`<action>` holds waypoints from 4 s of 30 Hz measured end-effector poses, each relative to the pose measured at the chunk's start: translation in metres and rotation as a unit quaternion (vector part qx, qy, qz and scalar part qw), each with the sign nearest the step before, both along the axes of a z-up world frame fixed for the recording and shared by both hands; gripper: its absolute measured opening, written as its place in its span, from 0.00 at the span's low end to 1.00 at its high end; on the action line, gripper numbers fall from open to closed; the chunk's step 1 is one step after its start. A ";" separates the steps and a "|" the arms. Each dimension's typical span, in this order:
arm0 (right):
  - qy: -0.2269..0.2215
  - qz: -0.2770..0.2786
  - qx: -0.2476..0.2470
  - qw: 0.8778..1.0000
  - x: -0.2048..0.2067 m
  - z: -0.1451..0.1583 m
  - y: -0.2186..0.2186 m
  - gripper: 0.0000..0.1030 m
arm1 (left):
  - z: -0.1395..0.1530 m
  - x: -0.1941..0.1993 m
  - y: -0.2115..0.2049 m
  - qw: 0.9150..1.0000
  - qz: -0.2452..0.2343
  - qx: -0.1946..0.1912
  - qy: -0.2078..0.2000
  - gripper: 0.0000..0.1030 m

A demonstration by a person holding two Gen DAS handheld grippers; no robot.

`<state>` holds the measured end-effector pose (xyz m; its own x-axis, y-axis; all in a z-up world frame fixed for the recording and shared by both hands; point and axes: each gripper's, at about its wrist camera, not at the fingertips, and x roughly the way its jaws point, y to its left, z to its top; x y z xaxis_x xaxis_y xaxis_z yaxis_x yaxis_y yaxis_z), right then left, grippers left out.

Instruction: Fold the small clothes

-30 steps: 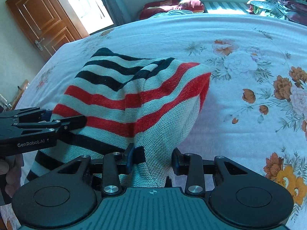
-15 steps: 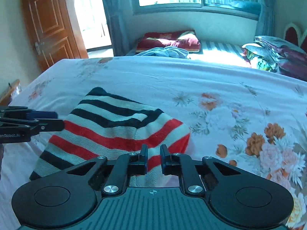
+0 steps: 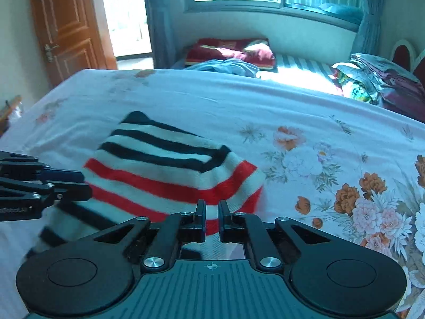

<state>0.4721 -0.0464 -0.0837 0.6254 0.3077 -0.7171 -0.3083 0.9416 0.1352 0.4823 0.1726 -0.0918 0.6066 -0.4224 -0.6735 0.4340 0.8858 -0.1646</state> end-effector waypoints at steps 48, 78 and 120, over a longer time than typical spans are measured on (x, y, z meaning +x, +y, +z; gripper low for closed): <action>-0.080 -0.080 0.037 0.993 -0.319 0.075 -0.091 1.00 | 0.085 -0.321 -0.086 0.975 0.178 0.044 -0.124 1.00; -0.117 -0.064 0.031 0.991 -0.386 0.099 -0.083 1.00 | 0.104 -0.387 -0.093 0.972 0.180 0.032 -0.146 1.00; -0.117 -0.065 0.025 0.991 -0.387 0.100 -0.093 1.00 | 0.105 -0.383 -0.100 0.974 0.172 0.036 -0.145 1.00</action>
<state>0.0851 -0.1396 0.0167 0.8088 0.2455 -0.5344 -0.2140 0.9693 0.1214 0.0989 0.0728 0.0130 0.8734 -0.1182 -0.4725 0.1284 0.9917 -0.0108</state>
